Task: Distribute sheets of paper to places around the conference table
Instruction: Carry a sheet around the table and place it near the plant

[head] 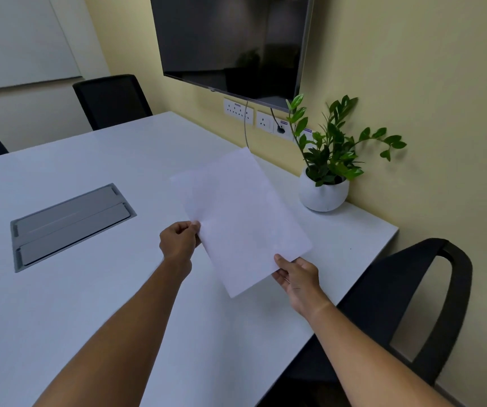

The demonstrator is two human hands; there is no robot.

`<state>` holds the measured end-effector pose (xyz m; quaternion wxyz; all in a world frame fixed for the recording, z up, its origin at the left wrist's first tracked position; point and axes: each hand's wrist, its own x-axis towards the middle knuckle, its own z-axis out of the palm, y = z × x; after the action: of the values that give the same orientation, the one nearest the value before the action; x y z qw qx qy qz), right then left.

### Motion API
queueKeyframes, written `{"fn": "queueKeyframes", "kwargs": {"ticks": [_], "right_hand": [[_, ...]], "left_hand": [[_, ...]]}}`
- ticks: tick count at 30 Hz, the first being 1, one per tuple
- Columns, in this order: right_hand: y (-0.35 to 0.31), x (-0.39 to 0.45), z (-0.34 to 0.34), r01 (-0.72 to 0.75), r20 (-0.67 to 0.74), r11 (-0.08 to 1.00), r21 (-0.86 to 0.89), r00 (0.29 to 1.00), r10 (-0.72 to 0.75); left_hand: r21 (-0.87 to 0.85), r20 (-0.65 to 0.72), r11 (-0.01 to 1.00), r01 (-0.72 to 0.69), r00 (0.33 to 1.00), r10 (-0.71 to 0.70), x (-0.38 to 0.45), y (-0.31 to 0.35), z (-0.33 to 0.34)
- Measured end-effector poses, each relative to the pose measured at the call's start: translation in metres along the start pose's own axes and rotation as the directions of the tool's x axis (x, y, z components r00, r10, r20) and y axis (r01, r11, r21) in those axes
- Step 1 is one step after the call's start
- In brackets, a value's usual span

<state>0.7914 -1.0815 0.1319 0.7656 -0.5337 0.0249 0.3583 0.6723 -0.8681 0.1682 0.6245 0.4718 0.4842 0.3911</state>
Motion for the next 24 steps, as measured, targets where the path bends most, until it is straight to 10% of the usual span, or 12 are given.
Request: {"fn": "queueKeyframes", "kwargs": {"ticks": [24], "right_hand": [[-0.013, 0.138, -0.087, -0.153, -0.234, 0.945, -0.29, 0.968, 0.085]], "left_hand": [[0.626, 0.313, 0.768, -0.136, 0.946, -0.087, 0.167, -0.07, 0.114]]}}
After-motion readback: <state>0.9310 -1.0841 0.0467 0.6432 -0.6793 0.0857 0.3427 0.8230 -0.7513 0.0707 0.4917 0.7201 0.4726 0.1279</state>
